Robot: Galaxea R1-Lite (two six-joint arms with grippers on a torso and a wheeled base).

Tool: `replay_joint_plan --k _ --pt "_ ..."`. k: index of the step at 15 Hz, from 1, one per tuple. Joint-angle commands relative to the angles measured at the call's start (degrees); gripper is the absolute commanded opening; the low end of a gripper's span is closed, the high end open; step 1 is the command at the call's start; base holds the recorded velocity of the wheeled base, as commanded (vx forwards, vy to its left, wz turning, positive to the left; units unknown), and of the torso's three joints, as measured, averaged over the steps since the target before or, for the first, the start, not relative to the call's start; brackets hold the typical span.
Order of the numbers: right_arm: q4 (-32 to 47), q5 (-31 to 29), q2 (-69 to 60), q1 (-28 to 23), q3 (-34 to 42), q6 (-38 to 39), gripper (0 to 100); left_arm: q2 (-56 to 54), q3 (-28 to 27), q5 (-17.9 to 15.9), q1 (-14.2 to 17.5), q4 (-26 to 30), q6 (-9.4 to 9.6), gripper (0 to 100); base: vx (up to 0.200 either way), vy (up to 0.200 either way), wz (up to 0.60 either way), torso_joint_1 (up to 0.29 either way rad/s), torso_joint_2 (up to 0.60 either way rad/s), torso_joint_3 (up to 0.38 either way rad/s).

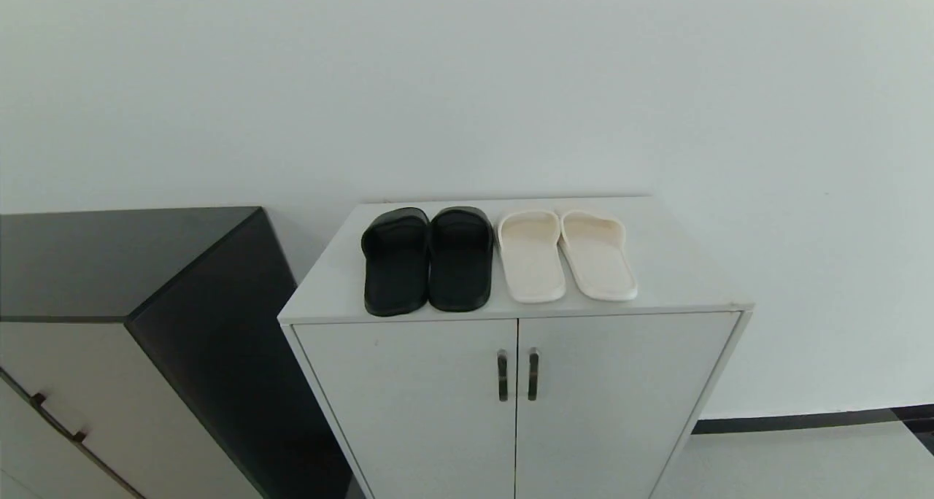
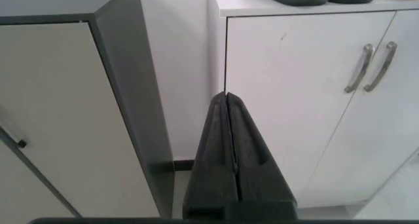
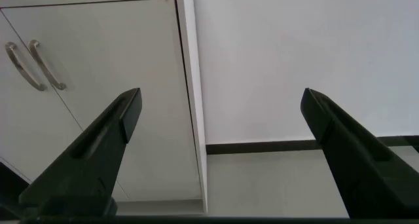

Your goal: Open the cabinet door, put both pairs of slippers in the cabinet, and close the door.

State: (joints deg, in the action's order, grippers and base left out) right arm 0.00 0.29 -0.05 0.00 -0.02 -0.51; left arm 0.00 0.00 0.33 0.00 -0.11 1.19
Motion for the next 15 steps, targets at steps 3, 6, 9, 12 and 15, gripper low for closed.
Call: replay_joint_plan --k 3,6,9,12,15 --pt "0.0 0.06 0.05 0.09 0.02 0.07 100 0.0 0.0 0.02 -0.09 0.02 -0.14 0 0.0 0.0 0.0 0.0 0.0 0.0" --pt "-0.88 -0.82 1.37 0.0 -5.78 -0.63 100 0.0 0.0 0.02 -0.09 0.02 0.04 0 0.0 0.0 0.0 0.0 0.0 0.0" --pt "11.51 8.85 18.86 1.14 -29.16 9.83 100 0.0 0.0 0.02 0.0 -0.07 -0.14 0 0.0 0.0 0.0 0.0 0.0 0.0" --pt "5.45 16.14 32.13 2.11 -29.07 9.13 100 0.0 0.0 -0.15 -0.09 0.02 0.12 0 0.0 0.0 0.0 0.0 0.0 0.0" --pt "-7.82 16.41 47.95 9.14 -31.18 9.48 100 0.0 0.0 -0.24 -0.09 0.02 0.12 0 0.0 0.0 0.0 0.0 0.0 0.0"
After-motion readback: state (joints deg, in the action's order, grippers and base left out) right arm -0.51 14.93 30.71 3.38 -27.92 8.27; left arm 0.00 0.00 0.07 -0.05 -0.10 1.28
